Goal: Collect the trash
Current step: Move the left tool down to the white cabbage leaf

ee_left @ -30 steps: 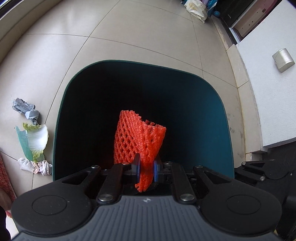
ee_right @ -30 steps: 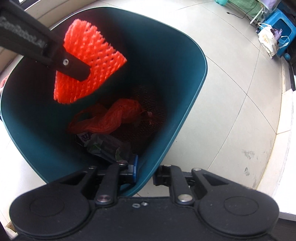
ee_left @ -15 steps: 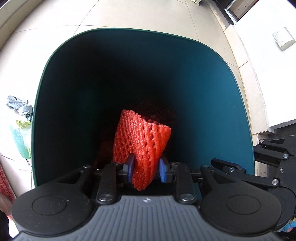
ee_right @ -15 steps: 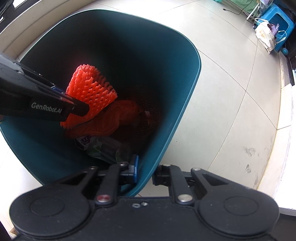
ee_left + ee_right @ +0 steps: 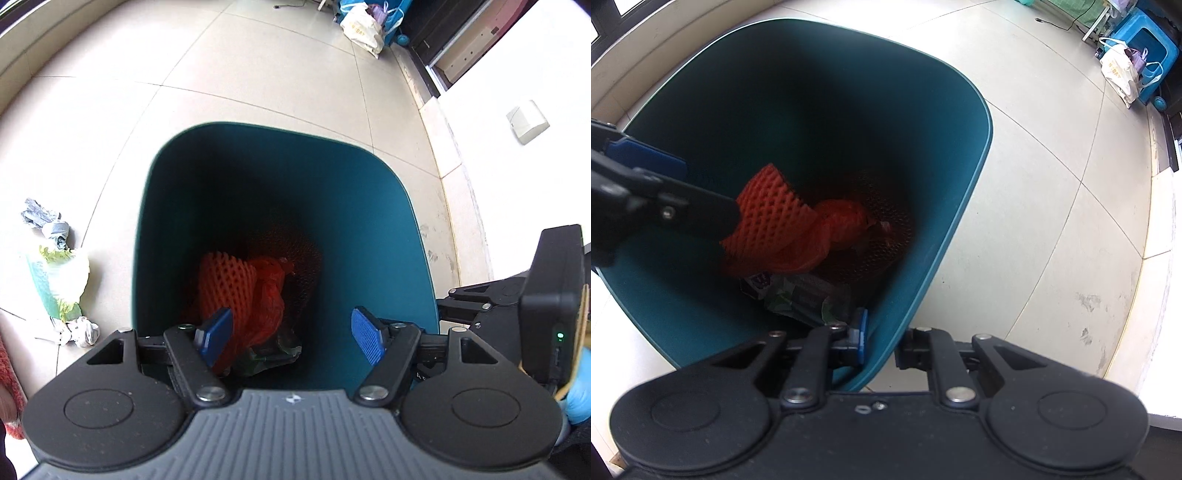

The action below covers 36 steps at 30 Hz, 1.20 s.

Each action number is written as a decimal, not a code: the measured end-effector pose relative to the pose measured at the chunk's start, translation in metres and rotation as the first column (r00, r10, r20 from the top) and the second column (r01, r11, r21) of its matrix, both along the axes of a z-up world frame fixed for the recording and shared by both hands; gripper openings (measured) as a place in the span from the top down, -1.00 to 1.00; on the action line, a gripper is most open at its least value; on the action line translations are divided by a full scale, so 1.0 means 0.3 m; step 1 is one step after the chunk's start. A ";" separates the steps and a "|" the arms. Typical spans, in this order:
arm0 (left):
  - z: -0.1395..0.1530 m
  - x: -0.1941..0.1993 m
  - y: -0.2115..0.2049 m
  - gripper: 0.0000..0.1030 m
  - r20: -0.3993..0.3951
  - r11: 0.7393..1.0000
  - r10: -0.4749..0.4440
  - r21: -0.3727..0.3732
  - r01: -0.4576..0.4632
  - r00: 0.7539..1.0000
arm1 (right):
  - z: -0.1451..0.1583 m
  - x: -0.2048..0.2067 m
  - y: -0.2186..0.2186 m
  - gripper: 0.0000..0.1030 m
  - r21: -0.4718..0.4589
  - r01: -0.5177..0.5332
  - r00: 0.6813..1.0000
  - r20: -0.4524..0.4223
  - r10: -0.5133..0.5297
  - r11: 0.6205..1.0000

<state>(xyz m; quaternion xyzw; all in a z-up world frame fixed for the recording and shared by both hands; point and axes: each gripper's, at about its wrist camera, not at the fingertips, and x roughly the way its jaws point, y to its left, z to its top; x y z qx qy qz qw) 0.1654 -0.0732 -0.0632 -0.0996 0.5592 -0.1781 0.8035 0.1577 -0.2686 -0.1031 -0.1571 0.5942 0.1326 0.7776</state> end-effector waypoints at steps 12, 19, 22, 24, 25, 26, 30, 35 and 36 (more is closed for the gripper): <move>0.088 -0.037 0.391 -0.40 0.055 0.965 0.249 0.075 -0.252 0.967 | 0.009 0.045 -0.016 0.79 0.026 0.075 0.996 -0.047 -0.074 0.997; -0.083 -0.009 0.579 -0.47 -0.025 0.904 0.394 0.190 -0.383 0.919 | 0.035 0.111 -0.033 0.84 0.029 0.145 0.989 0.000 -0.145 0.989; -0.198 0.006 0.639 -0.47 -0.120 0.893 0.435 0.189 -0.410 0.892 | 0.043 0.127 -0.037 0.86 0.015 0.148 0.988 0.029 -0.149 0.989; -0.284 0.020 0.652 -0.47 -0.184 0.889 0.451 0.183 -0.421 0.873 | 0.044 0.138 -0.050 0.88 0.025 0.162 0.986 0.027 -0.163 0.986; -0.314 0.030 0.649 -0.47 -0.202 0.890 0.451 0.183 -0.418 0.870 | 0.042 0.140 -0.058 0.88 0.040 0.173 0.985 0.020 -0.174 0.984; -0.354 0.043 0.645 -0.47 -0.215 0.893 0.443 0.186 -0.409 0.870 | 0.042 0.142 -0.065 0.88 0.051 0.177 0.984 0.016 -0.178 0.983; -0.458 0.104 0.652 -0.47 -0.254 0.879 0.471 0.215 -0.426 0.845 | 0.042 0.141 -0.079 0.87 0.060 0.170 0.985 0.016 -0.172 0.984; -0.519 0.254 0.693 -0.47 -0.241 0.856 0.513 0.215 -0.471 0.824 | 0.034 0.137 -0.093 0.85 0.075 0.163 0.986 0.013 -0.164 0.984; -0.537 0.286 0.695 -0.47 -0.244 0.857 0.511 0.213 -0.469 0.824 | 0.031 0.132 -0.102 0.85 0.080 0.162 0.986 0.012 -0.164 0.983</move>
